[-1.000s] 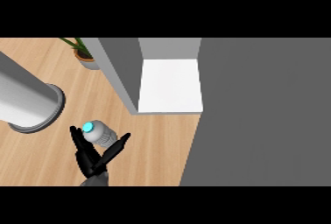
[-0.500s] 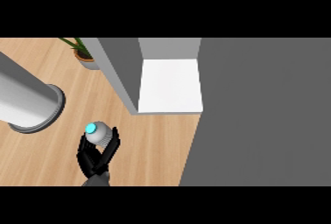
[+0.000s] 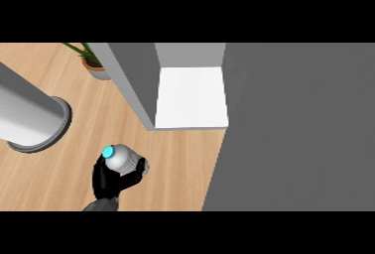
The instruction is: Pick up the bottled water, place it into the cabinet and close the cabinet
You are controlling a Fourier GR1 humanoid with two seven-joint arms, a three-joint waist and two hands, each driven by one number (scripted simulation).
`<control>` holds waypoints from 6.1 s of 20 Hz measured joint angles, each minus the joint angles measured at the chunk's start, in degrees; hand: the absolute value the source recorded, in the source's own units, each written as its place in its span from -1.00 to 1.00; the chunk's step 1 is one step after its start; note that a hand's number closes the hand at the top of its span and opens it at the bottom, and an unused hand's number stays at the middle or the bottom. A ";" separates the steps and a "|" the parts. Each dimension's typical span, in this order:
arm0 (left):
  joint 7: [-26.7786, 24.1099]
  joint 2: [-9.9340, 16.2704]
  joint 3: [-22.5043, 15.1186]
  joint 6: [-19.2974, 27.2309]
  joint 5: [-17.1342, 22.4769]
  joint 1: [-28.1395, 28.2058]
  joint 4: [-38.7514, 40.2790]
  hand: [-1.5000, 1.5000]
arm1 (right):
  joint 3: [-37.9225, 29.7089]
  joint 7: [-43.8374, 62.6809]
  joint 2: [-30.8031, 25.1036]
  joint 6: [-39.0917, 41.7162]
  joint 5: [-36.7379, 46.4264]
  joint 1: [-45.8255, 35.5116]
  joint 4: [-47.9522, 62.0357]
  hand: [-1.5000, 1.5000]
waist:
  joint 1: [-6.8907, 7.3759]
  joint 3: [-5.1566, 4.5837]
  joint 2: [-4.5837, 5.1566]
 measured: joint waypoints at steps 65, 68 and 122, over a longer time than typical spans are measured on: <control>37.70 -5.62 2.09 19.88 -24.90 -37.47 -7.51 1.00 | 1.62 -3.96 -3.31 -2.28 -1.25 4.02 -1.35 -1.00 | -0.54 0.05 0.31; 34.90 -5.86 3.08 20.52 -24.41 -40.62 -1.59 1.00 | 1.47 -3.20 -3.29 -2.03 -1.44 2.81 -1.22 -1.00 | -0.77 0.03 0.35; 14.97 -5.84 10.80 19.59 -27.26 -50.91 29.05 1.00 | 1.68 -7.29 -5.97 -2.44 -4.33 2.26 -0.91 -1.00 | -2.53 -0.08 1.21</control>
